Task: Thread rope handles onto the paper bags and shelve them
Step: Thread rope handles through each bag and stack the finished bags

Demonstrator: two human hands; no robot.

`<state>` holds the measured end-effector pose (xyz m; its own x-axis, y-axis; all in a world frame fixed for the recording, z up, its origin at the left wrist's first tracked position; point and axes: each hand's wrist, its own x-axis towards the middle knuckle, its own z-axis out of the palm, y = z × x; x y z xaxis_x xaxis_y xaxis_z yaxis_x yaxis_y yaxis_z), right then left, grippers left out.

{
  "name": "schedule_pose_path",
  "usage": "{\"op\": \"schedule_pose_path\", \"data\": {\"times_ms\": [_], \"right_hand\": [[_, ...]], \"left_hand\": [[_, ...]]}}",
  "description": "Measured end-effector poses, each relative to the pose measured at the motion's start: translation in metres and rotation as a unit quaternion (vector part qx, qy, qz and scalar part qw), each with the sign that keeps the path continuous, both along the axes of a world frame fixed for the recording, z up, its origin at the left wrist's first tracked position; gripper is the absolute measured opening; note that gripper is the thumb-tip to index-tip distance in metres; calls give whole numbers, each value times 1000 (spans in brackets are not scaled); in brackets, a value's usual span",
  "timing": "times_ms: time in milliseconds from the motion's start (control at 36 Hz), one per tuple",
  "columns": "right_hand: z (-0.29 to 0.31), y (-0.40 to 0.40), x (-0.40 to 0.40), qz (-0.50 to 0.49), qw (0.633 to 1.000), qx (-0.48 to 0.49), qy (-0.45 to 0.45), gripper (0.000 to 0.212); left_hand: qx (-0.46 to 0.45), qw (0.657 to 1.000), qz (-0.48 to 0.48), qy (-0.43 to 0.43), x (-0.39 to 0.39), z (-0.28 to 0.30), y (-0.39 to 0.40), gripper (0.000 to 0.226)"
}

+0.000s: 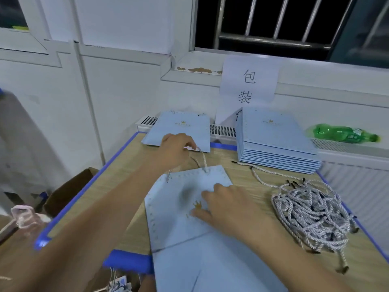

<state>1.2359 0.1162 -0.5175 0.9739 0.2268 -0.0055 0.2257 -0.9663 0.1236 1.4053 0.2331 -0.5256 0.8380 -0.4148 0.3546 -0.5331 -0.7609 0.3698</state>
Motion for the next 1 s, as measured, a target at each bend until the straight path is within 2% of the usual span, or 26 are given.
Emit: {"op": "schedule_pose_path", "data": {"times_ms": [83, 139, 222, 278, 472, 583, 611, 694, 722, 778, 833, 917, 1000], "right_hand": [[-4, -6, 26, -24, 993, 49, -101, 39], [-16, -12, 48, -17, 986, 111, -125, 38], [-36, -12, 71, -9, 990, 141, -24, 56], [-45, -14, 78, -25, 989, 143, 30, 62], [-44, -19, 82, -27, 984, 162, 74, 62], [-47, -16, 81, -38, 984, 164, 53, 62], [-48, -16, 81, -41, 985, 164, 44, 63], [-49, -14, 78, -67, 984, 166, 12, 62], [-49, -13, 77, -80, 983, 166, -8, 62], [-48, -8, 74, -111, 980, 154, -63, 65], [-47, -1, 71, -130, 973, 160, -105, 62], [-47, 3, 70, -133, 968, 179, -116, 54], [-34, 7, 72, -139, 944, 290, -70, 47]], "left_hand": [[-50, 998, 28, -11, -30, 3, 3, 31], [-31, 999, 14, -13, -51, -5, 12, 30], [100, 994, -17, 46, -70, -31, 27, 61], [168, 982, -22, 78, -70, -46, 33, 60], [144, 980, -65, 121, -58, -46, 39, 57], [82, 993, -66, 59, -60, -49, 44, 58], [76, 995, -35, 52, -62, -50, 46, 63], [87, 993, 75, 31, -72, -50, 56, 107], [104, 990, 95, 28, -76, -48, 60, 111], [153, 980, 122, 26, -81, -42, 66, 105], [178, 973, 132, 69, -78, -30, 71, 84], [53, 963, 97, 245, -71, -2, 82, 49], [-122, 933, 32, 337, -64, 34, 90, 33]]}}
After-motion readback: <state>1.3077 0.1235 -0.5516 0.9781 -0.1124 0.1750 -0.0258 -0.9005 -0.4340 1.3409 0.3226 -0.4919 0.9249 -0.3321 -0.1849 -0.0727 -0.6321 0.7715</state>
